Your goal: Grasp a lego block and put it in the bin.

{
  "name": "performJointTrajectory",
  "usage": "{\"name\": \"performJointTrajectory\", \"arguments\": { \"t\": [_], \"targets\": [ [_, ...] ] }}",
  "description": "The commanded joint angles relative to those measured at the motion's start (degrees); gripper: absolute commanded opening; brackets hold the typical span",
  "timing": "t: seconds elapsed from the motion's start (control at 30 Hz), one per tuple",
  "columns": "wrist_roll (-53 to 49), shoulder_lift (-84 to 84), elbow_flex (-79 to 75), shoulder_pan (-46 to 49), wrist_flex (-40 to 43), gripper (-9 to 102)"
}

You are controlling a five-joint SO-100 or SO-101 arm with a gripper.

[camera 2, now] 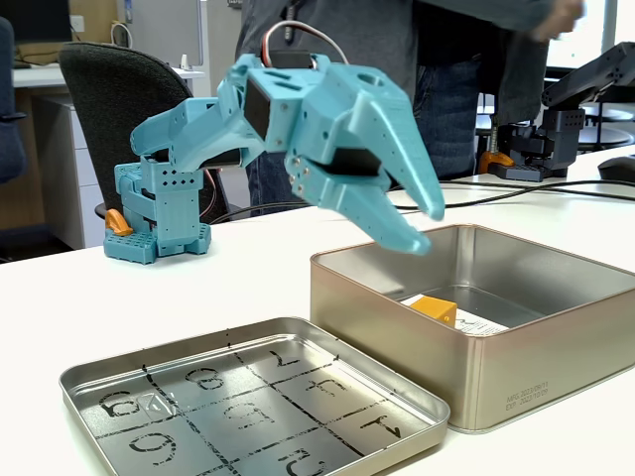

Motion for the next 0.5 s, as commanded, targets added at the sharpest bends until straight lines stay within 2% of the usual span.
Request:
{"name": "performJointTrajectory", "arguments": {
  "t": [0.0, 0.47],
  "targets": [
    [2.20, 2.46, -1.76, 1.23, 0.88, 0],
    [4.57, 3.60, -1.76, 0.35, 1.49, 0]
  ]
}}
